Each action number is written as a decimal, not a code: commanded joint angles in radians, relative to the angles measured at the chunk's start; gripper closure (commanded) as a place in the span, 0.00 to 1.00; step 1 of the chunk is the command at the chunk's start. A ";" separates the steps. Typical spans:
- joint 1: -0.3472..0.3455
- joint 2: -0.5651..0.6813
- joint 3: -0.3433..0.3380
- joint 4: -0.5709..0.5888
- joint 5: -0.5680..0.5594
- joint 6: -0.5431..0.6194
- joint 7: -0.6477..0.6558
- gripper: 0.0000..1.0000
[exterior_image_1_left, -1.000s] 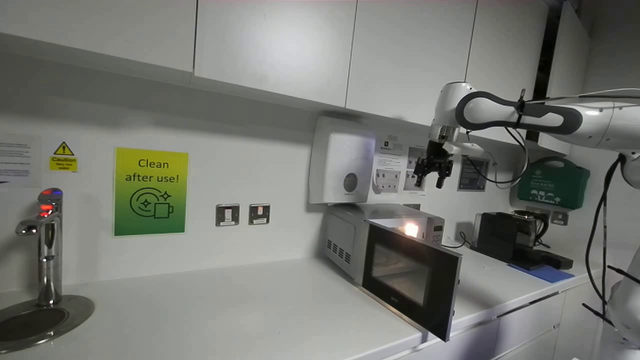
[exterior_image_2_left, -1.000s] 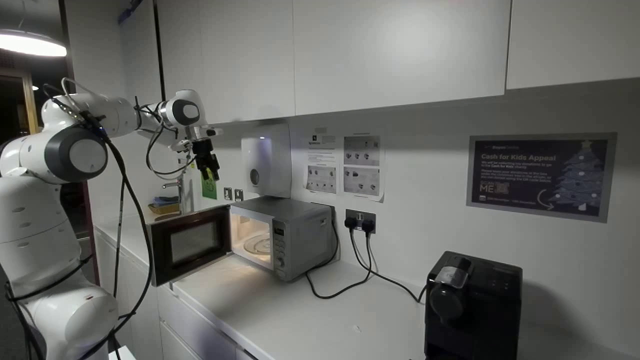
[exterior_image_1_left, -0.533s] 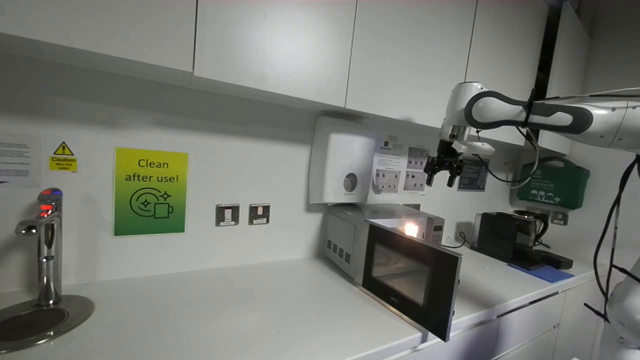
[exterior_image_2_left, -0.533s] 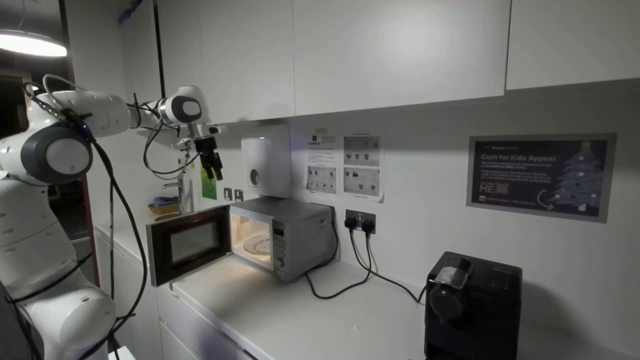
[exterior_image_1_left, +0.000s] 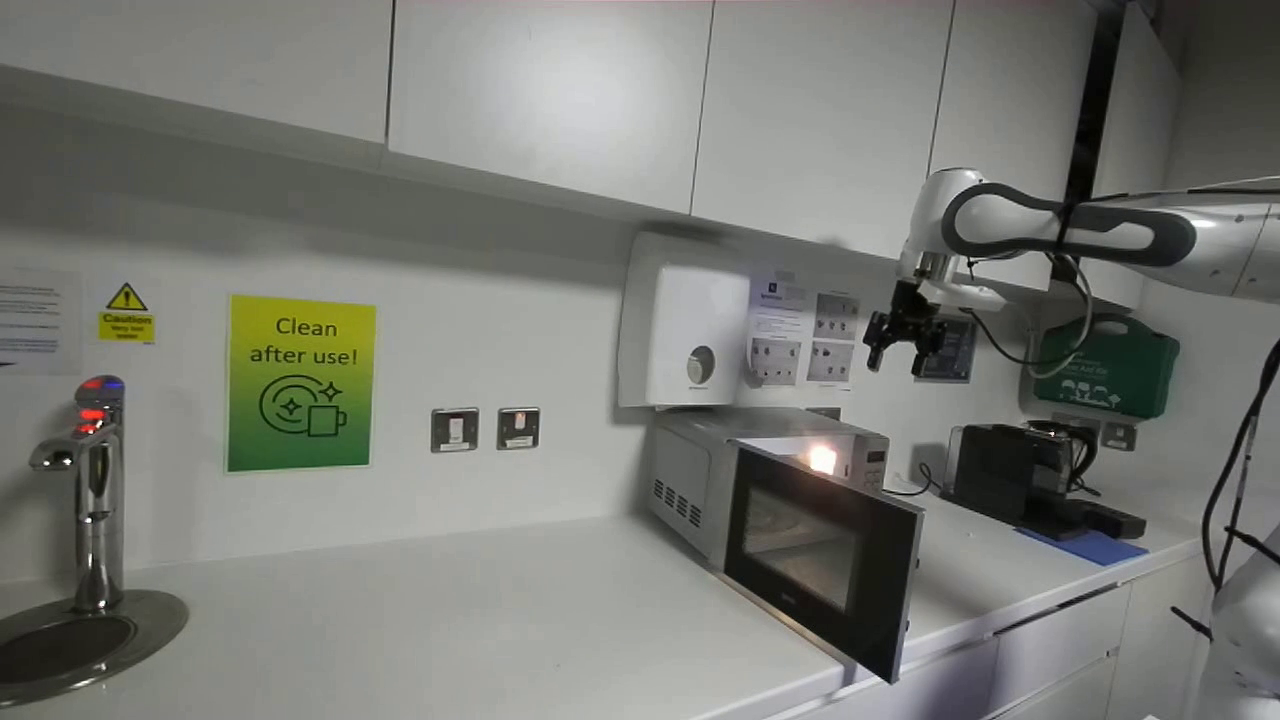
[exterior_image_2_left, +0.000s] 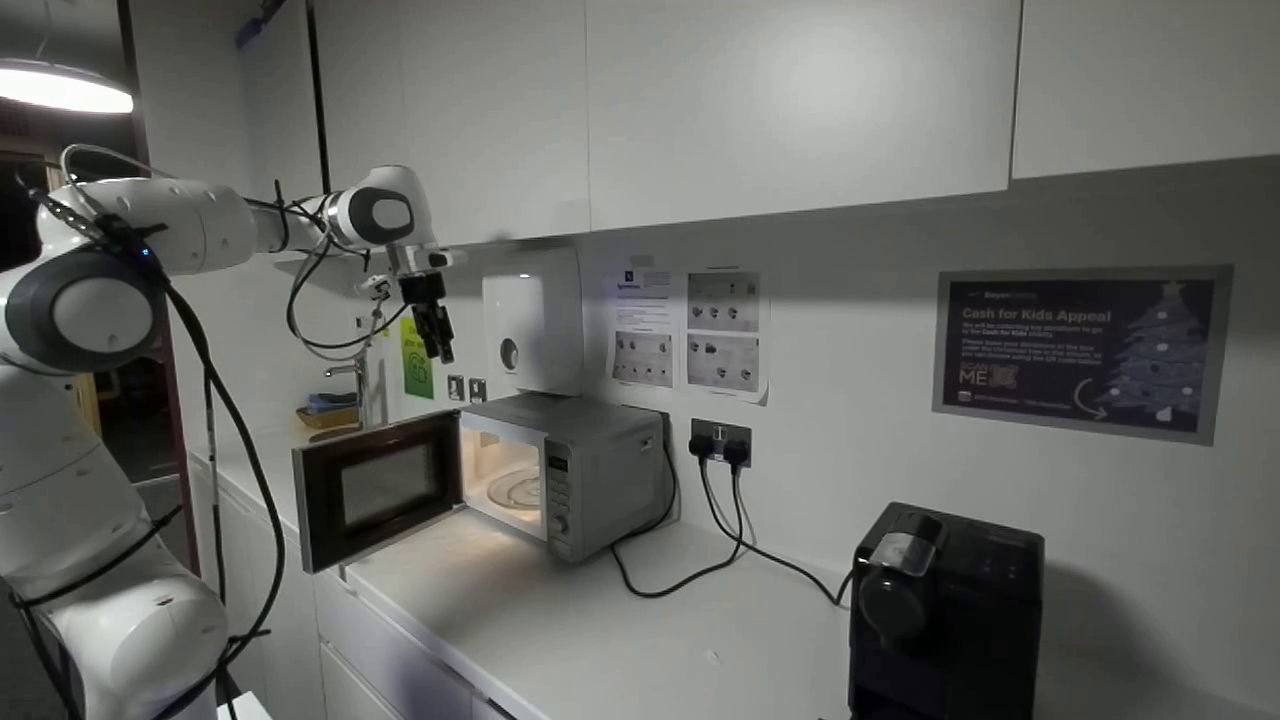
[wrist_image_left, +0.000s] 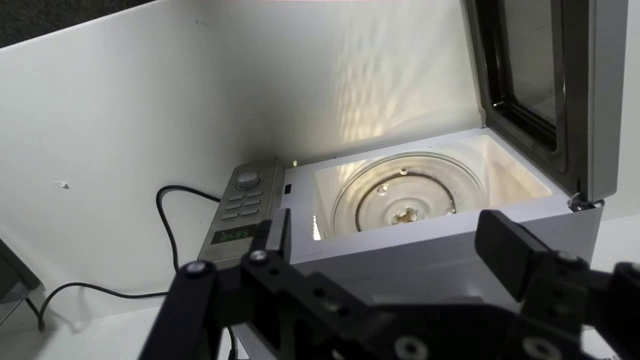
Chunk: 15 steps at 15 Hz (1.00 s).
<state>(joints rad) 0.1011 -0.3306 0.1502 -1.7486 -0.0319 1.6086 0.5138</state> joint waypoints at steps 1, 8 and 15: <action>-0.026 -0.040 -0.016 -0.046 0.043 0.021 -0.040 0.00; -0.044 -0.053 -0.054 -0.070 0.088 0.023 -0.105 0.00; -0.059 -0.069 -0.082 -0.096 0.101 0.011 -0.149 0.00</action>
<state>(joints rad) 0.0625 -0.3582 0.0758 -1.8019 0.0372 1.6095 0.4072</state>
